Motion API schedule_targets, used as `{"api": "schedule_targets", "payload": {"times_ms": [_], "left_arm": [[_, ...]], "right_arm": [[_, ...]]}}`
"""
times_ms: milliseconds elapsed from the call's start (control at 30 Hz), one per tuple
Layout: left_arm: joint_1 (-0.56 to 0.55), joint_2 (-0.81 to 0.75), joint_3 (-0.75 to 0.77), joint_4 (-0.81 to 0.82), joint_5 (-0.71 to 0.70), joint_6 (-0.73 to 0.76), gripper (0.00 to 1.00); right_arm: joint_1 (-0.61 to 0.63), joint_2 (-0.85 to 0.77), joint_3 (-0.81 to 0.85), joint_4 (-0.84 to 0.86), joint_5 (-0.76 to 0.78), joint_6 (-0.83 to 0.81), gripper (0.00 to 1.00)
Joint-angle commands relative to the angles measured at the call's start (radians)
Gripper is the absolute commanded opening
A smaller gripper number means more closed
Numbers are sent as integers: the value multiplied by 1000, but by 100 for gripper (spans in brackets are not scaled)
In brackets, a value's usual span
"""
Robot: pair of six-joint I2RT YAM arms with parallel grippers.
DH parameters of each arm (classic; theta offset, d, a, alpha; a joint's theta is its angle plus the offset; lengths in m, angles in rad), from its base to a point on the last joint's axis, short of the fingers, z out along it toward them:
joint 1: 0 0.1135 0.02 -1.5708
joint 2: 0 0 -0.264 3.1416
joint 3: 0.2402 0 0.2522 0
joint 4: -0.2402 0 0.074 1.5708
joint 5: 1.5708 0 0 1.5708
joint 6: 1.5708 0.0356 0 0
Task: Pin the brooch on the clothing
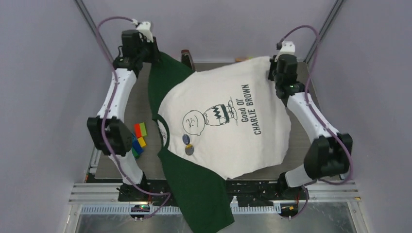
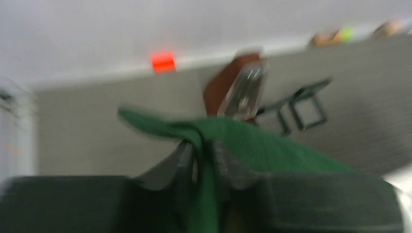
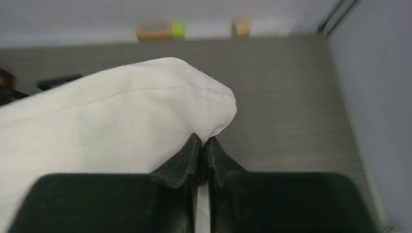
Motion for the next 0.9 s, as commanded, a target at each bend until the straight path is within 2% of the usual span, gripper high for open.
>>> {"api": "schedule_targets", "payload": {"times_ms": [0,67,100,133,200,400,567,667,867], "left_arm": [[9,158,-46,72,4,9,46],[10,227,-55,91,27,-30,74],[9,244,-68,99,38,-40,81],[9,250,-88,114,46,-48,88],[10,229,-145,158,48,-63,98],[16,100,-324,204,5,-128,100],[41,-88,-536,234,-36,-248,100],[45,-233,-634,189,-97,-278,100],[45,-547,-747,22,-250,-279,100]], "right_arm": [[-53,243,-74,266,22,92,38],[-61,385,-24,251,-7,126,65],[-62,427,-3,224,-19,143,70],[-62,491,29,215,-24,153,79],[-61,539,40,217,-36,177,83],[-63,489,5,204,-47,244,85],[-69,356,-5,49,-32,265,85],[-70,262,-14,-77,31,271,85],[-69,-45,-138,-148,155,250,85]]}}
